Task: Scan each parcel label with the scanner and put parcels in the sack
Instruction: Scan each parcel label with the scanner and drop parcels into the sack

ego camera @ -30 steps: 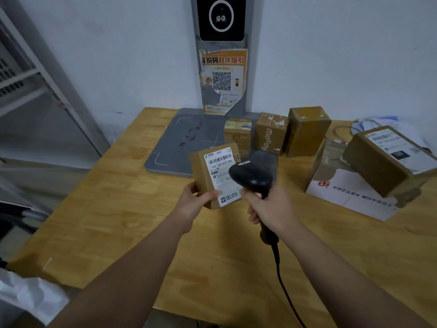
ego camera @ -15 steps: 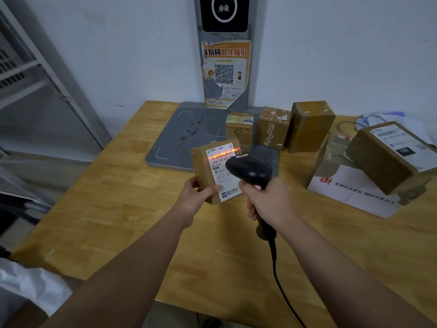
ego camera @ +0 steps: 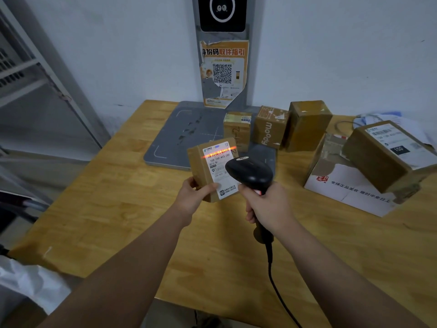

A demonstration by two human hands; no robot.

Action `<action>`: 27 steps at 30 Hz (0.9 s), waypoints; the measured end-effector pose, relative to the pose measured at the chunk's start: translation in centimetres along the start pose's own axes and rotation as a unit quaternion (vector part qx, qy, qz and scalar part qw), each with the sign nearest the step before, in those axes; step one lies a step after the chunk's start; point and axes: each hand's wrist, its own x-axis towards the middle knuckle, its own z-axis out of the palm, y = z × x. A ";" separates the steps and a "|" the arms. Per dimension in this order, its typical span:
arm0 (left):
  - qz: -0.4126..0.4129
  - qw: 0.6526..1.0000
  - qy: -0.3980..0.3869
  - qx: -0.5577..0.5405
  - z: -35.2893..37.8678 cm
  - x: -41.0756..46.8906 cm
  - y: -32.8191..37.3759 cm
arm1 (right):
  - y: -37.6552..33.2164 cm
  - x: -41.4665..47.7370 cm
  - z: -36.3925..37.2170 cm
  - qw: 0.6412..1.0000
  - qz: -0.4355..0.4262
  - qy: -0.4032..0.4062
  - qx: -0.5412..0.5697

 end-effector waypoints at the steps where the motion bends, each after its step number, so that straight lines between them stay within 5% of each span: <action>1: -0.003 1.000 0.002 -0.002 0.0 0.0 0.0 | 0.2 -0.1 0.0 1.000 0.003 0.001 0.001; 27: -0.001 0.999 0.032 0.024 -0.2 -2.2 0.1 | -0.5 0.0 -0.9 0.999 0.006 -0.035 0.025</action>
